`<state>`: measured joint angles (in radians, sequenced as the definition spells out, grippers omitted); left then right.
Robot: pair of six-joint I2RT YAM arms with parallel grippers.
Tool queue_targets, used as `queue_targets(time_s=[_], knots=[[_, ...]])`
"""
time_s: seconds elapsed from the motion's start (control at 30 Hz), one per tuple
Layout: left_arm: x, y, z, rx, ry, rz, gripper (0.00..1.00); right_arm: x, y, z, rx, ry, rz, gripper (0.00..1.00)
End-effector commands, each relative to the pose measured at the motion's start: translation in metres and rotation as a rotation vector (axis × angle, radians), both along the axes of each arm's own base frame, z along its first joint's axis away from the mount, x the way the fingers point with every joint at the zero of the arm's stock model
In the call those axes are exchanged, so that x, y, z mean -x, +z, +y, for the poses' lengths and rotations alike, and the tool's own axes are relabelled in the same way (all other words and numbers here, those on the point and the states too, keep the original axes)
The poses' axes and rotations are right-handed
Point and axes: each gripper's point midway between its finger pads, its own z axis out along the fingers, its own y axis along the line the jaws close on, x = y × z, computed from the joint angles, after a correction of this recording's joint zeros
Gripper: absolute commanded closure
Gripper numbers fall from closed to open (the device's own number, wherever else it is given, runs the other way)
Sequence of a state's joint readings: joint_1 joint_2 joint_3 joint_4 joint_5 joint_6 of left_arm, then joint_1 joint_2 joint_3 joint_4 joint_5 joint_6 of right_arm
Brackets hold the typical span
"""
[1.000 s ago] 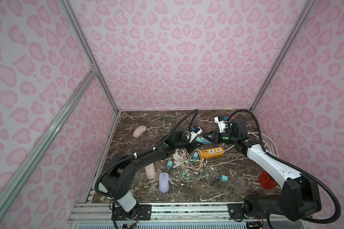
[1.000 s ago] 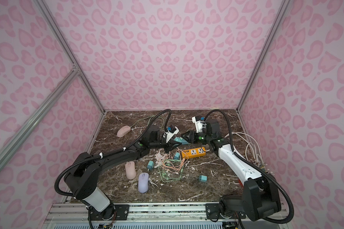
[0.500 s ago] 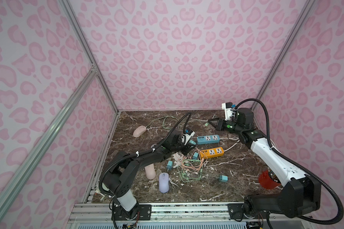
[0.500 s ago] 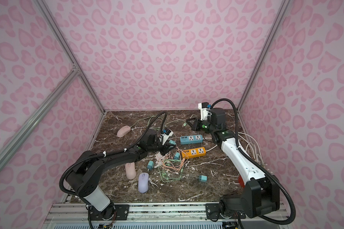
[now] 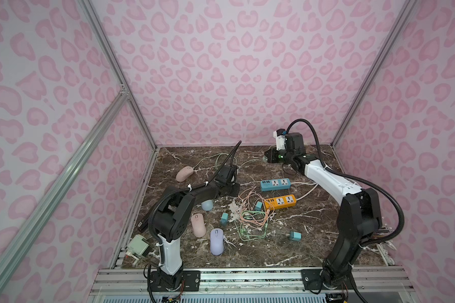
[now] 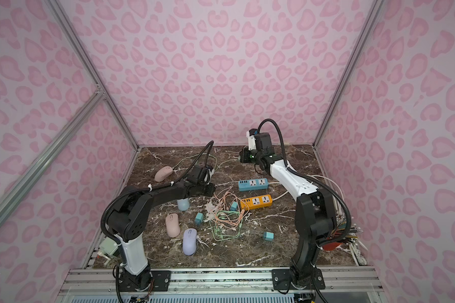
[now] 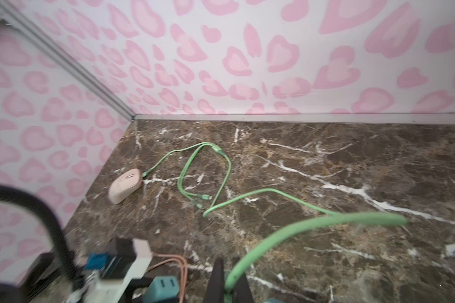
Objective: Unplug the wireless mouse
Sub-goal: Place the power cord at the center of the board, then place the plug at the center of the board, then adjust the power cord at the center of the board.
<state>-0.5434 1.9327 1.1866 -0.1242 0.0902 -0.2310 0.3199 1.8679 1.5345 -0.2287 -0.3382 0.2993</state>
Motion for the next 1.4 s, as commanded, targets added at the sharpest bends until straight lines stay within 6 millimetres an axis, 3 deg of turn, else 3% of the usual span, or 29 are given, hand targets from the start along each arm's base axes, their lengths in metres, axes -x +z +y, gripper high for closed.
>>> queue_targets(time_s=[0.0, 0.17, 0.23, 0.27, 0.33, 0.4, 0.47, 0.5, 0.53, 0.6, 0.7, 0.83, 0.93, 1.03, 1.13, 1.27, 1.37], knots=[[-0.005, 0.002, -0.015, 0.062, -0.026, 0.018, 0.90, -0.014, -0.034, -0.009, 0.099, -0.031, 0.039, 1.00], [-0.022, 0.018, -0.031, 0.120, -0.035, -0.019, 0.88, -0.030, -0.066, -0.015, 0.186, -0.052, 0.095, 1.00], [-0.027, 0.015, -0.036, 0.121, -0.039, -0.007, 0.88, -0.032, -0.076, -0.019, 0.208, -0.070, 0.115, 1.00], [-0.029, 0.012, -0.039, 0.125, -0.043, 0.001, 0.87, -0.031, -0.079, -0.023, 0.224, -0.092, 0.123, 0.95], [-0.030, 0.008, -0.046, 0.158, -0.052, 0.009, 0.84, -0.030, -0.081, -0.030, 0.267, -0.136, 0.125, 0.74], [-0.030, 0.006, -0.050, 0.182, -0.063, 0.015, 0.68, -0.025, -0.078, -0.031, 0.309, -0.150, 0.110, 0.52], [-0.029, 0.008, -0.050, 0.187, -0.063, 0.012, 0.47, -0.016, -0.068, -0.025, 0.338, -0.144, 0.085, 0.42], [-0.029, 0.010, -0.046, 0.182, -0.046, 0.001, 0.16, -0.010, -0.062, -0.021, 0.353, -0.144, 0.067, 0.40], [-0.030, 0.014, -0.041, 0.175, -0.018, -0.016, 0.01, -0.002, -0.054, -0.018, 0.378, -0.149, 0.037, 0.40], [-0.032, 0.028, -0.028, 0.153, 0.051, -0.055, 0.01, 0.012, -0.039, -0.011, 0.432, -0.175, -0.045, 0.38], [-0.033, 0.066, 0.001, 0.141, 0.201, -0.151, 0.01, 0.027, -0.028, 0.021, 0.390, -0.109, -0.101, 0.40], [-0.020, 0.126, 0.049, 0.152, 0.403, -0.228, 0.01, 0.046, -0.037, 0.100, 0.145, 0.168, 0.035, 0.43], [0.003, 0.168, 0.067, 0.233, 0.457, -0.269, 0.01, 0.048, -0.041, 0.152, 0.006, 0.284, 0.112, 0.44], [0.031, 0.202, 0.079, 0.351, 0.486, -0.298, 0.01, 0.032, -0.053, 0.192, -0.025, 0.326, 0.147, 0.43], [0.060, 0.231, 0.087, 0.442, 0.461, -0.330, 0.01, 0.007, -0.081, 0.219, -0.039, 0.330, 0.201, 0.41], [0.096, 0.261, 0.099, 0.462, 0.395, -0.363, 0.01, -0.028, -0.115, 0.240, -0.119, 0.287, 0.217, 0.37], [0.119, 0.282, 0.109, 0.442, 0.345, -0.397, 0.02, -0.049, -0.128, 0.245, -0.252, 0.247, 0.211, 0.38]])
